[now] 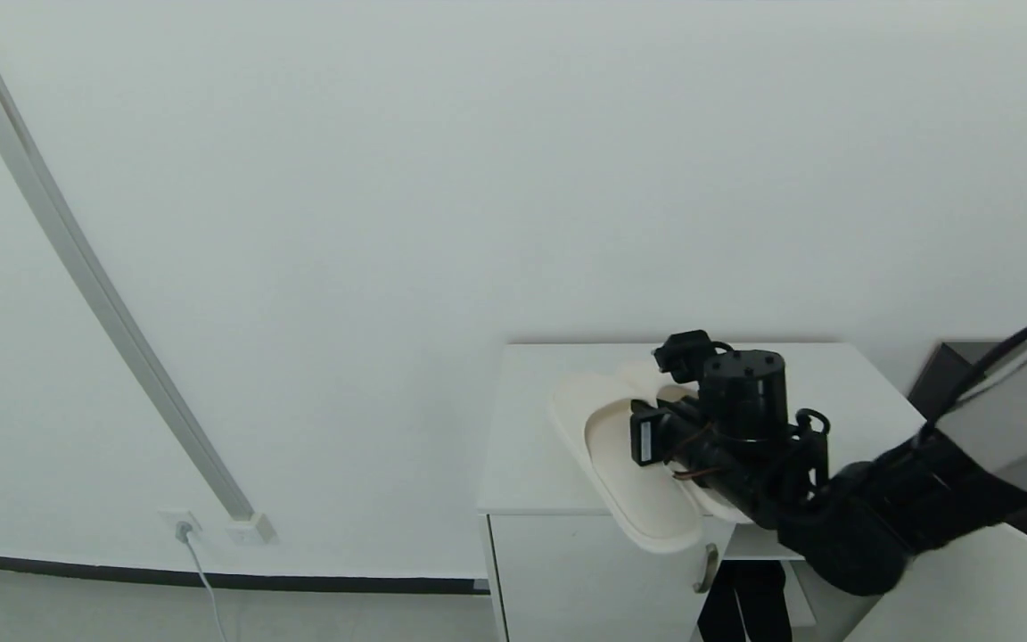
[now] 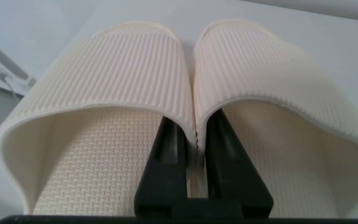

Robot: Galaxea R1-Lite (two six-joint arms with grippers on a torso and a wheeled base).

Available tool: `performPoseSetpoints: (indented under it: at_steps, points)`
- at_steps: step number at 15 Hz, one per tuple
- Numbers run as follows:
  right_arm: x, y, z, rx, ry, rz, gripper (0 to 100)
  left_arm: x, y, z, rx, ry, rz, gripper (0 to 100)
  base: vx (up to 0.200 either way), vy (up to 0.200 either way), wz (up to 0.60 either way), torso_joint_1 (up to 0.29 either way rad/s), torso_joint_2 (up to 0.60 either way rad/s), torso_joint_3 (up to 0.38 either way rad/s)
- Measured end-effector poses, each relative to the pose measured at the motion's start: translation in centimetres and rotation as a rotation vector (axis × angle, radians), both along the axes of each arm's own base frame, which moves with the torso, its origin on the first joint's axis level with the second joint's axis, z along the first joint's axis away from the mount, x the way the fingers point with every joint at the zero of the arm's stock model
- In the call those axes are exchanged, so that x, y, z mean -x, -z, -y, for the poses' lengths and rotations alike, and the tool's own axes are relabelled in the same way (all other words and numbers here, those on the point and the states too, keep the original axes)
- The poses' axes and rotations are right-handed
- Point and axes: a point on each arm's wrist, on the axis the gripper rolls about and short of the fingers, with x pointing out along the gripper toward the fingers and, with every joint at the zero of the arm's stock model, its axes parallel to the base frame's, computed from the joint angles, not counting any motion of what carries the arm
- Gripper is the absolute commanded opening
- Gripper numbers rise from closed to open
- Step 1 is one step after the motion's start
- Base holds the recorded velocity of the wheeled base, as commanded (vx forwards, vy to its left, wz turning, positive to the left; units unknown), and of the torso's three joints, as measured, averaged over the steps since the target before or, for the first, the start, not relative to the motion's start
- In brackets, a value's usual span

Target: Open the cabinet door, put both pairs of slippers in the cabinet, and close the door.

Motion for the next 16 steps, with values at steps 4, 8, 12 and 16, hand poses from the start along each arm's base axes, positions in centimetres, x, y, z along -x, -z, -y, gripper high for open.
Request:
performPoseSetpoints:
  at_steps: [4,8,12,16]
  points:
    - [5.3,-1.8,2.3,0.010,-0.056,-0.016,0,0.0,0.0,0.0,0.001,0.002,0.000,0,0.000,0.000,0.00,0.000,0.00,0.000]
    - [7.5,-3.2,2.1,-0.009,-0.107,0.006,0,0.0,0.0,0.0,0.000,0.003,0.000,0,0.000,0.000,0.00,0.000,0.00,0.000]
    - [8.6,-3.8,1.9,-0.027,-0.138,0.016,0,0.0,0.0,0.0,0.001,0.002,-0.001,0,0.000,0.000,0.00,0.000,0.00,0.000]
    - [9.6,-4.3,2.5,-0.040,-0.184,0.018,0,0.0,0.0,0.0,0.001,0.002,0.000,0,0.000,0.000,0.00,0.000,0.00,0.000]
